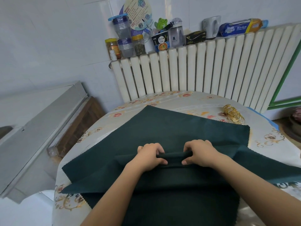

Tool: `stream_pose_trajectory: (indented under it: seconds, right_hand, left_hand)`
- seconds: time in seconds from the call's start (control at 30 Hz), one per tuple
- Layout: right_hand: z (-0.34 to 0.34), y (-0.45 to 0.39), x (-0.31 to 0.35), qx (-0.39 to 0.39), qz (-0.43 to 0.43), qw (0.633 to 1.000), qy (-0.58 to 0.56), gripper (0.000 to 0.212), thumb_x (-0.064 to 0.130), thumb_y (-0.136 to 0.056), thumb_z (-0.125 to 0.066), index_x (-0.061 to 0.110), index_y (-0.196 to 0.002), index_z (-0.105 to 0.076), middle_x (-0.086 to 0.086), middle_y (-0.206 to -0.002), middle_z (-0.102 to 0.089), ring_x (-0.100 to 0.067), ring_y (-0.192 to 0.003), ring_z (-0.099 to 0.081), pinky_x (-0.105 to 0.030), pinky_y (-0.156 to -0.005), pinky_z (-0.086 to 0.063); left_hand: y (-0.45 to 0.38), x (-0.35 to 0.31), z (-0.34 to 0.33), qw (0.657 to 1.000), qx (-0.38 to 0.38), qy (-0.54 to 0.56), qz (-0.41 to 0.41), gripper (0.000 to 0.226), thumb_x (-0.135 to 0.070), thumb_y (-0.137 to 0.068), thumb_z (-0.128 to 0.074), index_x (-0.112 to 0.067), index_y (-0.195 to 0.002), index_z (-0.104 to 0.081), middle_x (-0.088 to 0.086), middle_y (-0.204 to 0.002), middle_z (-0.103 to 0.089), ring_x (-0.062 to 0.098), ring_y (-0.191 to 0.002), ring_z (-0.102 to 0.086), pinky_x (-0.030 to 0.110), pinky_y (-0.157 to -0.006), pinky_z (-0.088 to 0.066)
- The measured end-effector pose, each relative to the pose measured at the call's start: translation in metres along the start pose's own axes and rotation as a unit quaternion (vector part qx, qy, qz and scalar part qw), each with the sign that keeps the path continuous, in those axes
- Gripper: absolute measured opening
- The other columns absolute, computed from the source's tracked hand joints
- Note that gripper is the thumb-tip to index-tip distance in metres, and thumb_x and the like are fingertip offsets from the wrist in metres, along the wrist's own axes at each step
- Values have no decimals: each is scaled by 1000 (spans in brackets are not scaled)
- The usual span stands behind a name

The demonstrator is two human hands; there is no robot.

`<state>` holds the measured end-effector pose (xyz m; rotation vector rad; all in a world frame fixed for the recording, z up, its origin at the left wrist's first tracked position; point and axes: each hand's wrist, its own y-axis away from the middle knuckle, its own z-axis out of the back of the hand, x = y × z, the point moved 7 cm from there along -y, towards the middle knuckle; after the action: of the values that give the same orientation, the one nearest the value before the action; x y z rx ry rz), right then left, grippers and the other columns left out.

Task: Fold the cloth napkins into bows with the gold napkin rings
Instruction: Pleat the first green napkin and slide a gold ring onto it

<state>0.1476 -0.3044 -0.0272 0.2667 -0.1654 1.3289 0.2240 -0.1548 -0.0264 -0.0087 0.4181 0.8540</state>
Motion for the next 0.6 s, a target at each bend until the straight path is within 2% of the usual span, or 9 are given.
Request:
stream_pose_trajectory:
  seconds: [0.1,0.23,0.27,0.33,0.4,0.47,0.6]
  right_hand:
    - [8,3,7,-69,24,997,28,33,51,-75,-69,29,-99,-61,10,-100,-51,-15,-106,-47,-28,-85,-27]
    - [14,14,14,-184,73,980,25,25,45,-75,-71,25,-87,-61,11,-94,-55,-15,-98,-45,-25,-79,-21]
    - [14,18,17,-212,94,973,24,25,41,-72,-76,24,-80,-60,10,-86,-58,-17,-92,-48,-26,-77,-22]
    - [15,28,20,-245,120,962,17,36,34,-61,-85,25,-65,-50,10,-68,-57,-18,-76,-52,-27,-70,-27]
    - [13,34,20,-217,129,968,3,39,36,-67,-81,25,-66,-43,9,-68,-59,-17,-78,-53,-26,-67,-29]
    - [6,39,15,-163,124,979,-22,28,41,-77,-71,23,-74,-50,8,-80,-63,-14,-88,-53,-26,-72,-34]
    - [-3,55,9,-97,127,986,-51,31,54,-81,-62,24,-87,-65,10,-104,-66,-9,-104,-54,-26,-90,-41]
  left_hand:
    - [4,-8,6,996,-38,-66,-37,22,-44,-80,-68,-29,-87,-53,-8,-92,-45,15,-99,-48,30,-93,-30]
    - [23,-15,13,984,-141,-76,-75,18,-37,-86,-63,-24,-86,-50,-10,-91,-44,14,-93,-49,24,-77,-31]
    - [30,-17,13,980,-160,-82,-86,17,-35,-87,-62,-23,-86,-49,-9,-90,-46,15,-92,-51,24,-74,-29]
    - [40,-22,13,974,-181,-90,-105,17,-31,-89,-59,-23,-85,-44,-7,-90,-54,16,-89,-52,25,-71,-27]
    - [49,-23,11,973,-180,-81,-116,14,-28,-90,-58,-20,-87,-46,-5,-93,-59,17,-87,-52,24,-69,-25]
    - [57,-21,5,976,-167,-65,-123,12,-26,-89,-58,-16,-92,-52,-4,-96,-61,17,-90,-53,23,-70,-28]
    - [71,-13,-9,982,-127,-38,-137,18,-36,-87,-58,-20,-94,-60,-10,-109,-60,8,-104,-53,23,-91,-39]
